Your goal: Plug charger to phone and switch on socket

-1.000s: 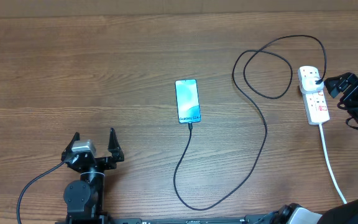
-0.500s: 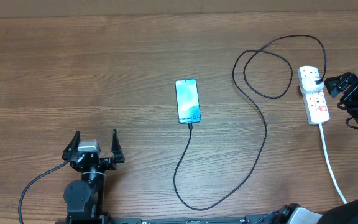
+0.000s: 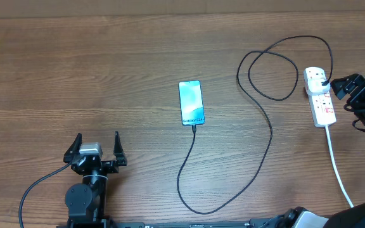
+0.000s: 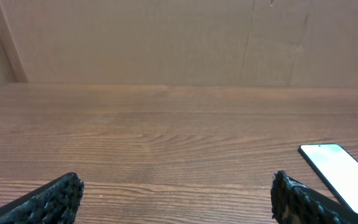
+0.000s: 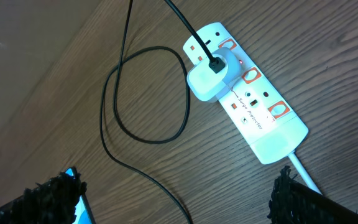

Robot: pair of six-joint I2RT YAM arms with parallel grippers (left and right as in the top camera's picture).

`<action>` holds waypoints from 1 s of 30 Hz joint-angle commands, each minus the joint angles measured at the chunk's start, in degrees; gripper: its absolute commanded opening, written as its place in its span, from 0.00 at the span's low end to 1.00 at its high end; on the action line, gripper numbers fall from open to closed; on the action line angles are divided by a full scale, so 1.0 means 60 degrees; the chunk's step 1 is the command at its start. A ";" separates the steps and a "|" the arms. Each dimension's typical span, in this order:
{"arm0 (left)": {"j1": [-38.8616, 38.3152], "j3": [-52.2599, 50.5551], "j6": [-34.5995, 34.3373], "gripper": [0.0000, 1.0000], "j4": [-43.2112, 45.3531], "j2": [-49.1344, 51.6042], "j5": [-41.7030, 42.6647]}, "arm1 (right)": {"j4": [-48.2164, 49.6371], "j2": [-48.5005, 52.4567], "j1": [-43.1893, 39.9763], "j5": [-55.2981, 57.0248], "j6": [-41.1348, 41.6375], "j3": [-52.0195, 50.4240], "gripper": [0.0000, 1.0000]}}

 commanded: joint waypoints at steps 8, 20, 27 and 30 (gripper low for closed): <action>0.0051 -0.0033 0.0076 1.00 0.0007 -0.0091 0.0138 | 0.0047 -0.0040 0.0025 -0.0004 0.0022 0.0026 1.00; 0.0051 -0.0033 0.0073 1.00 0.0007 -0.0091 0.0138 | 0.0652 0.0004 0.0025 0.0776 -0.0044 0.0026 1.00; 0.0051 -0.0033 0.0073 1.00 0.0004 -0.0091 0.0142 | 0.0448 -0.0302 0.0186 0.0627 -0.0036 0.0018 1.00; 0.0051 -0.0033 0.0073 1.00 0.0007 -0.0091 0.0142 | 0.0954 -0.0608 0.0670 0.0637 -0.0044 -0.0153 1.00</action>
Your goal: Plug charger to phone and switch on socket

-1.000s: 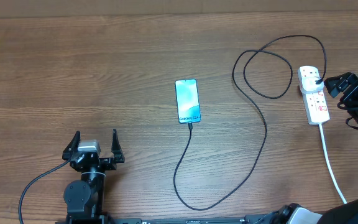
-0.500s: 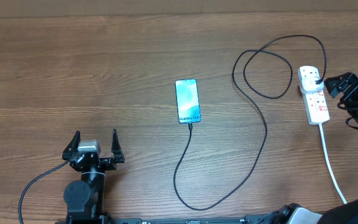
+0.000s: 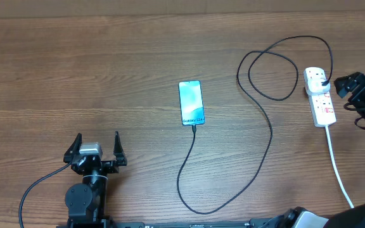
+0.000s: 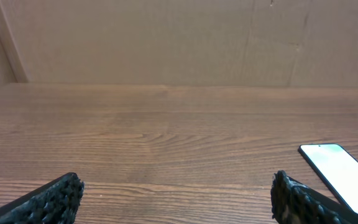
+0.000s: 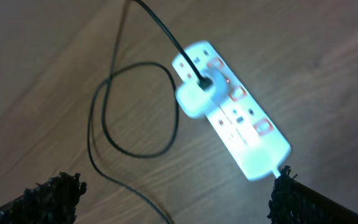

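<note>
The phone (image 3: 191, 102) lies mid-table, screen lit, with the black charger cable (image 3: 268, 136) entering its near end. The cable loops right to a white charger (image 3: 320, 78) plugged into the white socket strip (image 3: 320, 97). In the right wrist view the strip (image 5: 232, 111) and charger (image 5: 194, 99) look blurred and bright, a red switch light showing. My right gripper (image 3: 348, 83) hovers open just right of the strip's far end; its fingertips (image 5: 55, 193) frame the view. My left gripper (image 3: 97, 147) rests open near the front left, the phone's corner (image 4: 340, 171) at its right.
The strip's white lead (image 3: 338, 171) runs toward the front right edge. A cardboard wall (image 4: 179, 40) stands beyond the table's far edge. The cable's loop (image 3: 268, 76) lies between phone and strip.
My right gripper has shifted slightly right and away from the strip; its view is now blurred and the phone's corner no longer shows in it. The left arm has not moved.
</note>
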Robot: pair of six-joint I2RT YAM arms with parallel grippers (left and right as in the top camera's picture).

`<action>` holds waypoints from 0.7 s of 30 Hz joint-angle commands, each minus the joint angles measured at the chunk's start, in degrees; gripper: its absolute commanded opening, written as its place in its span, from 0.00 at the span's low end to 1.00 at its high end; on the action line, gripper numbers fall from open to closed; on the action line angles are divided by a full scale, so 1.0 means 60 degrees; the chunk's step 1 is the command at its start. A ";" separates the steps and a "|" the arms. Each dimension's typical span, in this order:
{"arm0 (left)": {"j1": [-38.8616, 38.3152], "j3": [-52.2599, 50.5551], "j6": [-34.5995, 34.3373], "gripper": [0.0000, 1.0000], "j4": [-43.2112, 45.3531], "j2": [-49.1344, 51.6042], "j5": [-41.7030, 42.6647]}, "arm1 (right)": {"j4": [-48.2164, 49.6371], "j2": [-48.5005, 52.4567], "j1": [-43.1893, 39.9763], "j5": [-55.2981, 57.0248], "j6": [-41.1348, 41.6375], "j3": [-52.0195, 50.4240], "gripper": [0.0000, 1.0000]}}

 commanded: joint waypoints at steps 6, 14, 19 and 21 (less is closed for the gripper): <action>0.0051 -0.0033 0.0073 1.00 0.0007 -0.0091 0.0138 | 0.3446 -0.1730 0.2473 0.0288 -0.0033 -0.1617 1.00; 0.0051 -0.0033 0.0073 1.00 0.0004 -0.0091 0.0138 | 0.7388 -0.3621 0.4991 0.1971 -0.0029 -0.4371 1.00; 0.0051 -0.0033 0.0073 1.00 0.0007 -0.0091 0.0142 | 0.9697 -0.4783 0.5676 0.2237 -0.0025 -0.6331 1.00; 0.0051 -0.0033 0.0073 1.00 0.0007 -0.0091 0.0142 | 1.0491 -0.5289 0.5821 0.2237 -0.0025 -0.7198 1.00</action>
